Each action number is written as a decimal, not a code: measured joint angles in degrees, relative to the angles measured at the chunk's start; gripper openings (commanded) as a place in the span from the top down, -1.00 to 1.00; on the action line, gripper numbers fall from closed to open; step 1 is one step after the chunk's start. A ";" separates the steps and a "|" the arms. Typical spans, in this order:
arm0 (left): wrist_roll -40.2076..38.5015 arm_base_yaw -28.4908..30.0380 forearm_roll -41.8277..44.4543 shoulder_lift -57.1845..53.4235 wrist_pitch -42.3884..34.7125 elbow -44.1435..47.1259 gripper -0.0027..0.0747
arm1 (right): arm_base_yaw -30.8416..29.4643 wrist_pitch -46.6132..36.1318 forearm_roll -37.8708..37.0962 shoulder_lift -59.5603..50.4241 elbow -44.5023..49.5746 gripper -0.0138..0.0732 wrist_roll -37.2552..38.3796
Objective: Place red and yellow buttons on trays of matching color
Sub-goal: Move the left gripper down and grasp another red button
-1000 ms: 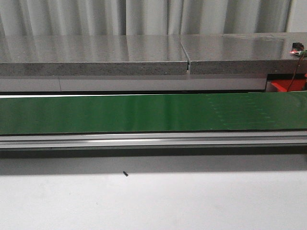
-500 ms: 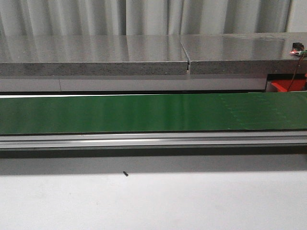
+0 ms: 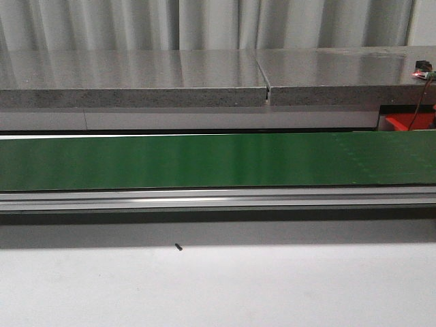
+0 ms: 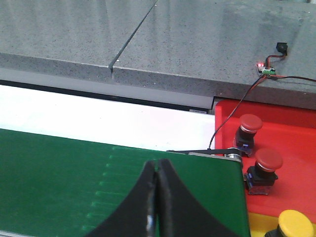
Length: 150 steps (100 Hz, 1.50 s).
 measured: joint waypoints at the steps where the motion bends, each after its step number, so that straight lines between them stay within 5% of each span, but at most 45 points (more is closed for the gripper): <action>1: 0.00 0.36 0.00 0.44 0.00 -0.26 0.52 | 0.00 0.00 0.00 0.00 0.00 0.84 0.00; 18: 0.00 2.81 0.00 10.86 1.72 -7.44 -0.46 | 0.00 0.00 0.00 0.00 0.00 0.84 0.00; 25: 0.00 3.06 -0.03 14.96 3.33 -10.74 -0.62 | 0.00 0.00 0.00 0.00 0.00 0.84 0.00; 86: 5.00 3.16 8.19 46.20 22.68 -45.32 -0.48 | 0.00 0.00 0.10 0.00 0.00 0.84 0.00; 150: 11.54 3.18 4.43 52.78 26.75 -47.79 -0.42 | 0.00 0.00 0.10 0.00 0.00 0.84 0.00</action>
